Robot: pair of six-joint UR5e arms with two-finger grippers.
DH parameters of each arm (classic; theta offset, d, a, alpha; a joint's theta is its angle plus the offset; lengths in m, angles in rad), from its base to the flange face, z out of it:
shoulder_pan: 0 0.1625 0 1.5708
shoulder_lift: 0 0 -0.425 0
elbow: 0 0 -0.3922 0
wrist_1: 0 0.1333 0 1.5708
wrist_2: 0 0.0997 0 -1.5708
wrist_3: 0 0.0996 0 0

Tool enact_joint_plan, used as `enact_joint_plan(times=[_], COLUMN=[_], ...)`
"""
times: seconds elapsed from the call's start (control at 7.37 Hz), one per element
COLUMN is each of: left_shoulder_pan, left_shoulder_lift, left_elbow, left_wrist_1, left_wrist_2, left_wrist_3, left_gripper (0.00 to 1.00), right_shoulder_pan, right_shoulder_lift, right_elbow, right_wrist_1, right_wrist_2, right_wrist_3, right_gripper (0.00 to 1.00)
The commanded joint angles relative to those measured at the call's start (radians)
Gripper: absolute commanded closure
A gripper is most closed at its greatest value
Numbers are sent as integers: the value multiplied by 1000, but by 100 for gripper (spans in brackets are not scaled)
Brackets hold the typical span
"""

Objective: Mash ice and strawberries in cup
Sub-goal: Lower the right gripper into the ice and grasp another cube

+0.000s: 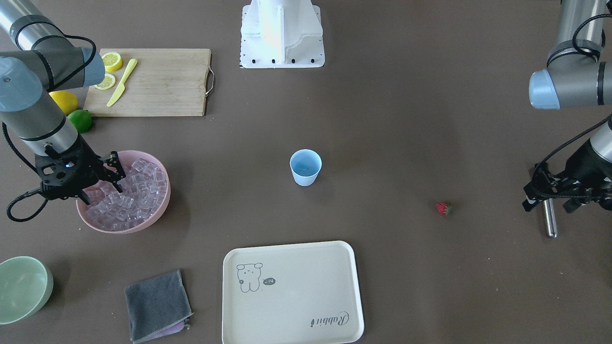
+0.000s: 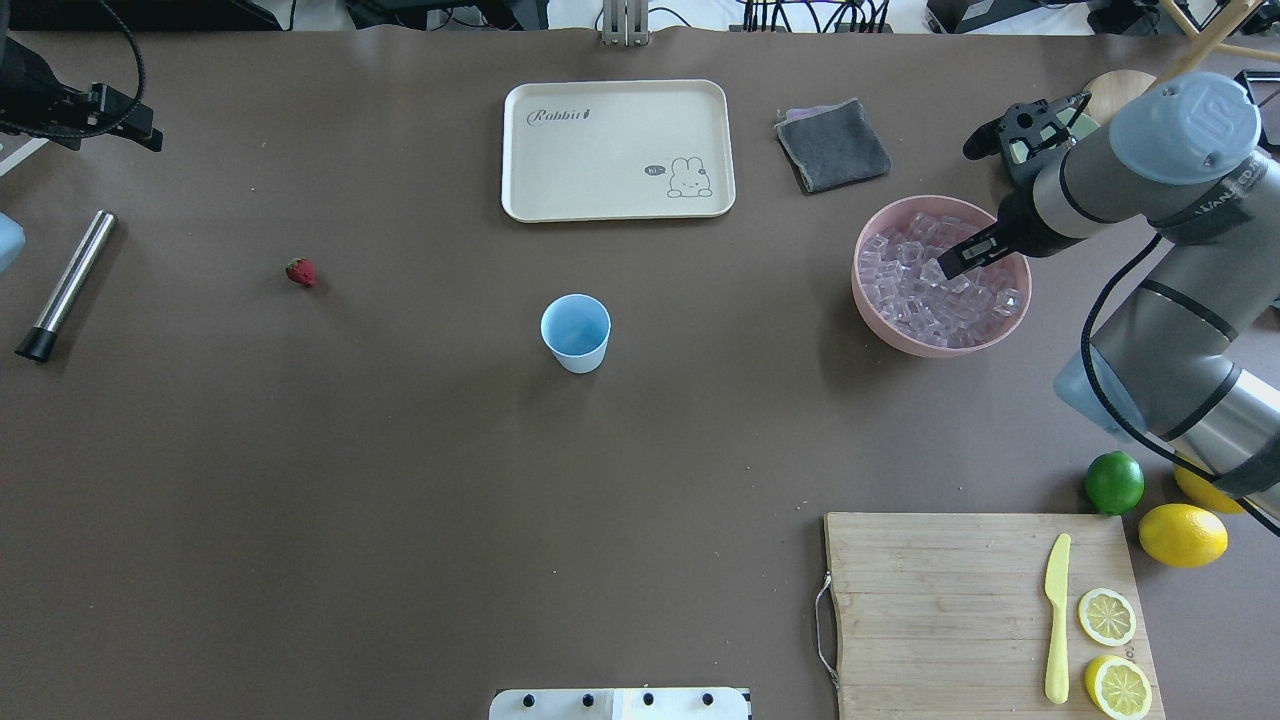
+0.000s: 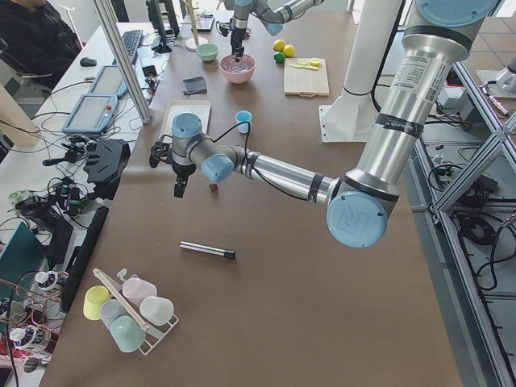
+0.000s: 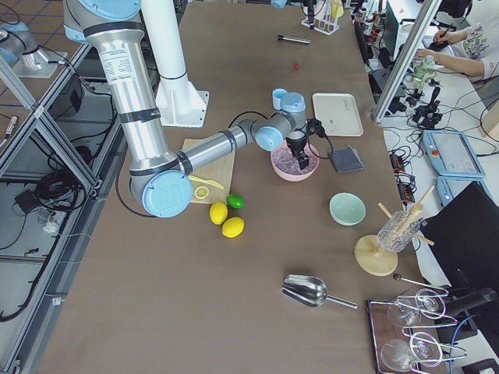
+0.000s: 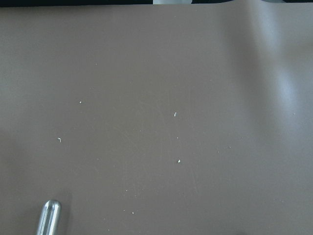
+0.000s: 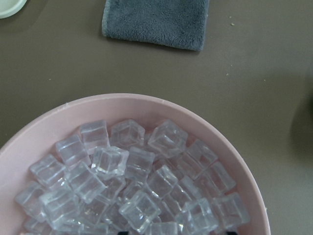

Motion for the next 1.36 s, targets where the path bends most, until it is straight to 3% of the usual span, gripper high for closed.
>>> enact_joint_plan(times=[0.0,1.22], left_shoulder_pan=[1,21], left_shoulder_lift=[0,-3], left_elbow=[6,32], left_wrist_1=[-1,-4], left_wrist_2=[0,26], left_wrist_3=[2,2], left_gripper=[2,2], right_shoulder_pan=[-17,-29], right_shoulder_lift=[-12,-26], right_elbow=[-7,31], right_wrist_1=[26,24], right_wrist_2=[-26,-37], right_wrist_3=[22,58], right_gripper=[29,31])
